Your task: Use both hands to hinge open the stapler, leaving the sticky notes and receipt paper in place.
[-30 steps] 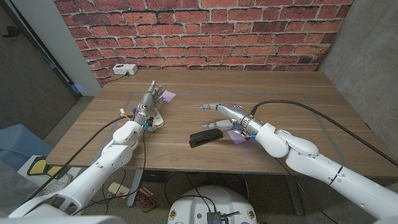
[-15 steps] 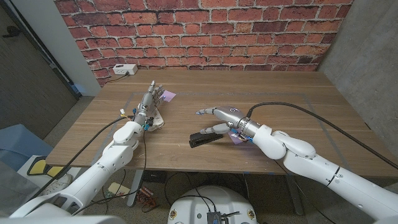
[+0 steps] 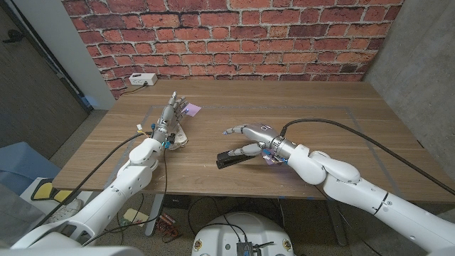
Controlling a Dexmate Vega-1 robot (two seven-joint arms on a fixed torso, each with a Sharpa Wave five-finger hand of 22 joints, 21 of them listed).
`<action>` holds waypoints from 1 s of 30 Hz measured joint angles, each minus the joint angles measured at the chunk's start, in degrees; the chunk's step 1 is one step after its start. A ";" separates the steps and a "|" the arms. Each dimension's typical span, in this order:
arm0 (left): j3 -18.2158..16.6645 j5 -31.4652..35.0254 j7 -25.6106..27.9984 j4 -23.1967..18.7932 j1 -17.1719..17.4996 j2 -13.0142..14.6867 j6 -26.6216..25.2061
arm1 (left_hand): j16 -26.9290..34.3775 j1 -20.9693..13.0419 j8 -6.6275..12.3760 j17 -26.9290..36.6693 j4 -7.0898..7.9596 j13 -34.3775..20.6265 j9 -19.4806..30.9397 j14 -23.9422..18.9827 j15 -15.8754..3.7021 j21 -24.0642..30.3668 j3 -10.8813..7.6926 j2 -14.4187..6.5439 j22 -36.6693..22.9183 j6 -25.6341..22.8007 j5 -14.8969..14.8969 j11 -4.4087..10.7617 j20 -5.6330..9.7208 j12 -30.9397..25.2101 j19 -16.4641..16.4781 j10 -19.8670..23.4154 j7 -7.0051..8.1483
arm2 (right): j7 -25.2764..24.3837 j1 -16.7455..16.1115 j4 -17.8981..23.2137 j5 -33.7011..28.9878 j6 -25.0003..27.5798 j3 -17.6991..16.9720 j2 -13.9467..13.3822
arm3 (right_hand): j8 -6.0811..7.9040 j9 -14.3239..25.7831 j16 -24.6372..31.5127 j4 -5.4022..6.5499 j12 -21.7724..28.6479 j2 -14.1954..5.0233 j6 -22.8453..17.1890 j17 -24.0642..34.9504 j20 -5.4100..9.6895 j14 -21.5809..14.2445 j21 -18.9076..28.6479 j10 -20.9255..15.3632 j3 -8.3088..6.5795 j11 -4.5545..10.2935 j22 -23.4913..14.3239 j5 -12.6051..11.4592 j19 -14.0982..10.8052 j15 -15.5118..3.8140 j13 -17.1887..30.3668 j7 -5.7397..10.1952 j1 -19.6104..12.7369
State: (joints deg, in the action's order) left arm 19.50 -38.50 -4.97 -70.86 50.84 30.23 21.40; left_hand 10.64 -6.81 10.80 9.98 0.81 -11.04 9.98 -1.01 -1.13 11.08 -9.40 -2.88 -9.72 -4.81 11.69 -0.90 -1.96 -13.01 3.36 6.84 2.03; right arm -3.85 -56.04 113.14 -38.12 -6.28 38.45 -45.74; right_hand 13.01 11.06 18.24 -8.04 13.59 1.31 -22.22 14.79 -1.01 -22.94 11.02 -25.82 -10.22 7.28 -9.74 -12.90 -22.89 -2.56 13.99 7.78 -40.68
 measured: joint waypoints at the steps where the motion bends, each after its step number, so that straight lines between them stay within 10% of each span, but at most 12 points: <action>1: 0.00 0.00 -0.02 -0.01 0.00 0.00 0.00 | 0.00 0.00 0.00 0.00 0.00 0.00 0.00 0.00 0.00 0.00 0.00 0.00 0.00 0.00 0.00 0.14 0.00 0.00 0.00 0.14 0.00 | 0.01 -0.04 0.06 -0.12 0.03 0.02 -0.01 | 0.00 0.00 -0.04 -0.08 0.00 0.10 0.00 -0.05 0.31 0.06 0.00 -0.02 0.08 0.02 0.00 0.00 0.31 0.00 0.00 0.00 -0.29; 30: -0.06 -1.26 -1.22 0.25 0.34 -1.01 0.53 | 0.00 0.31 0.00 0.00 0.00 0.00 0.00 -0.31 -0.31 0.00 0.00 -0.31 0.00 -0.34 0.00 0.09 0.00 0.00 0.00 0.52 -0.34 | 1.18 -0.89 1.44 -6.91 3.09 1.96 -0.23 | 0.00 0.00 -0.60 -0.25 0.00 -2.11 -1.24 0.16 0.48 1.92 0.00 -1.43 -0.09 0.19 0.00 0.27 0.47 0.08 0.54 0.00 -2.98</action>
State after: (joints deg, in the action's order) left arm 19.44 -39.76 -6.19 -70.62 51.18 29.22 21.93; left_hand 10.64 -6.50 10.81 9.98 0.82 -11.04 9.98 -1.33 -1.44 11.08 -9.40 -3.19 -9.72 -5.15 11.69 -0.81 -1.96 -13.01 3.36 7.36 1.69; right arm -2.67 -56.93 114.58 -45.03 -3.19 40.40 -45.97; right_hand 13.00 11.05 17.64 -8.30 13.59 -0.80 -23.45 14.95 -0.53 -21.01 11.02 -27.24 -10.31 7.47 -9.73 -12.64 -22.42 -2.47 14.52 7.79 -43.65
